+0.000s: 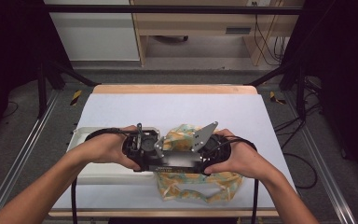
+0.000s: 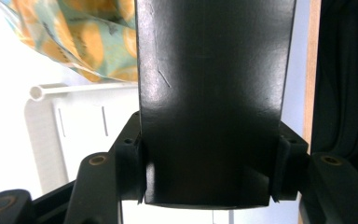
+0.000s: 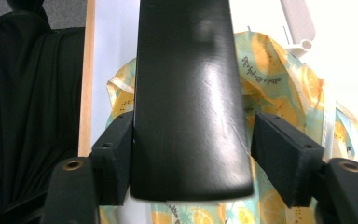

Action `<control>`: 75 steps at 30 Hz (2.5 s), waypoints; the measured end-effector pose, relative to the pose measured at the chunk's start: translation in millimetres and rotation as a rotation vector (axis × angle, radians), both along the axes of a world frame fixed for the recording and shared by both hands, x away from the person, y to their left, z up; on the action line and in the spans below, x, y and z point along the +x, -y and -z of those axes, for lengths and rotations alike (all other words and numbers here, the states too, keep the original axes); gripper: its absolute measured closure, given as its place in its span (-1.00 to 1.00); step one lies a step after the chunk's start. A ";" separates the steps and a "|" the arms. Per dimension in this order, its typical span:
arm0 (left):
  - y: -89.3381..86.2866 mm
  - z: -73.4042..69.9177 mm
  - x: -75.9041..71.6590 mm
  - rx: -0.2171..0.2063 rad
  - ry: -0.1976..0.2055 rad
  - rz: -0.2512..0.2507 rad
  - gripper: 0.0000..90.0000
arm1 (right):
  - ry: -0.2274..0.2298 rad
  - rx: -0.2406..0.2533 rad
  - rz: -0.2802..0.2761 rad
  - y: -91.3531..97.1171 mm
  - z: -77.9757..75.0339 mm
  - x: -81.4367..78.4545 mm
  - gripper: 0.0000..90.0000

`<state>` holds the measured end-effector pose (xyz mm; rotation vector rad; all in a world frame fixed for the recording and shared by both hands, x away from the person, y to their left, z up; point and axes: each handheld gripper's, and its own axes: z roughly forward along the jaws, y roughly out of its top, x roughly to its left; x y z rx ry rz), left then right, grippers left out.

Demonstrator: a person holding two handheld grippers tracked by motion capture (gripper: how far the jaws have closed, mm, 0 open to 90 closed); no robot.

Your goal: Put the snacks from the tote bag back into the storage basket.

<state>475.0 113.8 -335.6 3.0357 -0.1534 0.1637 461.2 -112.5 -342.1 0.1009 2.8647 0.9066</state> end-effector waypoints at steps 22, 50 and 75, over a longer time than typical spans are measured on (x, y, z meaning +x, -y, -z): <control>-37.3 -14.1 13.5 -0.038 0.023 -0.069 -0.03 | -0.002 0.156 0.417 70.6 6.6 -18.5 -0.83; -86.9 -33.4 19.8 -0.059 0.066 -0.130 -0.03 | 0.077 0.350 0.845 135.3 60.0 -60.2 -0.83; -137.6 -12.4 36.4 -0.077 0.077 -0.177 -0.03 | 0.122 0.434 1.101 171.8 113.9 -76.2 -0.84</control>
